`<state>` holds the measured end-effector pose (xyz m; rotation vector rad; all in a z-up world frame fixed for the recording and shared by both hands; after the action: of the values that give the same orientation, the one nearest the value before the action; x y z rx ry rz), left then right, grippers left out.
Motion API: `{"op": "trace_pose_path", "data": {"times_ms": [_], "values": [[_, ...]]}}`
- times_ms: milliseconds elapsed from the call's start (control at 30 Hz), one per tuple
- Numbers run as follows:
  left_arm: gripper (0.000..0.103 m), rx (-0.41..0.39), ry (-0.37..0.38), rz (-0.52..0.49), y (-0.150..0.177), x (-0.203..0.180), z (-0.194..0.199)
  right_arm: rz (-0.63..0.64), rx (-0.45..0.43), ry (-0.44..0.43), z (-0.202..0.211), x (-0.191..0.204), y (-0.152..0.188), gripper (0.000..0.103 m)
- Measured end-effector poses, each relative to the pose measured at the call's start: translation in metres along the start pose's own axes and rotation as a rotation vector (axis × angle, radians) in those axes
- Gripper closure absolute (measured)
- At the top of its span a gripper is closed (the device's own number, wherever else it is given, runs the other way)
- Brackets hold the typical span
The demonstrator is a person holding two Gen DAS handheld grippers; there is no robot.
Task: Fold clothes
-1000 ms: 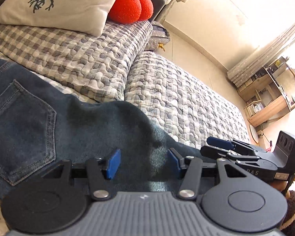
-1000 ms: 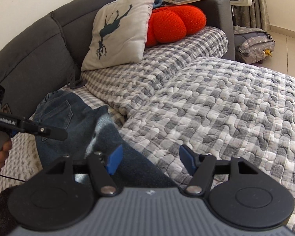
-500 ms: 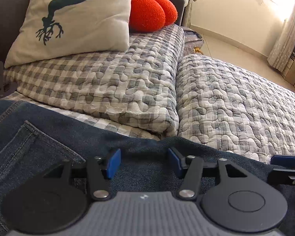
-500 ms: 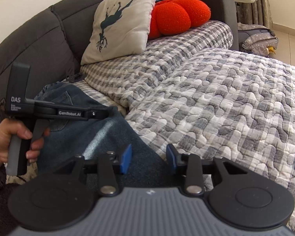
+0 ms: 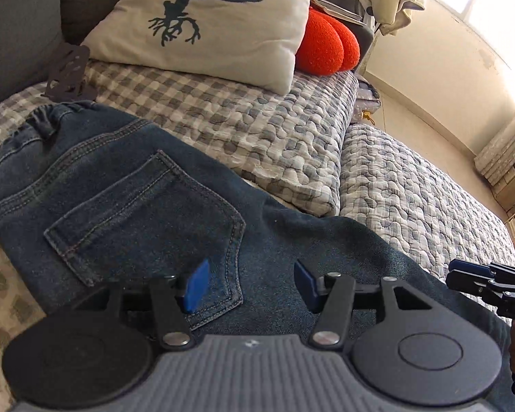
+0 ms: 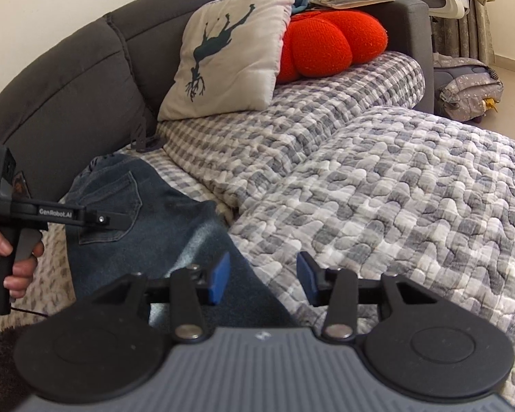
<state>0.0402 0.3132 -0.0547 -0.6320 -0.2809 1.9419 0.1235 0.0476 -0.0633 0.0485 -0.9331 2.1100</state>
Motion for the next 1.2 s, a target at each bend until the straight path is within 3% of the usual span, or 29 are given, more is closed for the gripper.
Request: {"op": "trace_pose_path", "data": {"times_ms": [167, 233, 367, 400, 733, 800, 833, 867, 900, 1100, 1200], "values": [[0.047, 0.058, 0.264, 0.087, -0.01, -0.032, -0.004, 0.039, 0.037, -0.051, -0.028, 0.019, -0.011, 0.057], [0.047, 0.092, 0.296, 0.093, -0.012, -0.043, -0.012, 0.038, 0.054, -0.064, -0.039, 0.023, -0.014, 0.06], [0.047, 0.11, 0.287, 0.075, -0.018, -0.063, -0.024, 0.029, 0.045, -0.077, -0.047, 0.028, -0.018, 0.09], [0.047, 0.106, 0.291, 0.071, -0.019, -0.065, -0.024, 0.038, 0.026, -0.084, -0.043, 0.031, -0.019, 0.091], [0.047, 0.15, 0.331, 0.066, -0.012, -0.072, -0.037, 0.238, -0.039, -0.061, -0.022, 0.074, -0.011, 0.092], [0.057, 0.149, 0.327, 0.063, -0.009, -0.07, -0.038, 0.293, -0.037, -0.053, -0.02, 0.084, -0.005, 0.092], [0.067, 0.148, 0.321, 0.061, -0.007, -0.069, -0.039, 0.311, -0.037, -0.052, -0.02, 0.088, -0.003, 0.092], [0.087, 0.151, 0.319, 0.06, -0.005, -0.068, -0.04, 0.323, -0.035, -0.052, -0.02, 0.09, -0.001, 0.092], [0.09, 0.154, 0.323, 0.066, -0.003, -0.067, -0.041, 0.335, -0.031, -0.053, -0.02, 0.093, 0.001, 0.091], [0.096, 0.113, 0.319, 0.105, 0.009, -0.055, -0.035, 0.335, -0.008, -0.056, -0.02, 0.088, -0.003, 0.085], [0.097, 0.101, 0.314, 0.1, 0.017, -0.051, -0.031, 0.301, -0.017, -0.039, -0.014, 0.072, -0.019, 0.076]]}}
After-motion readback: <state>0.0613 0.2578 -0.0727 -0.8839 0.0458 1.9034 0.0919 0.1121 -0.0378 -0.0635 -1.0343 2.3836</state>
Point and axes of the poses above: each gripper's, at about its wrist camera, not at the fingertips, and z roughly against the way its jaws point, x to its left, y to its underside, the point moved 8 cm from there along -z, roughly the way its jaws point, and after that the axes turned 7 degrees about x, right-handed, at the moved point
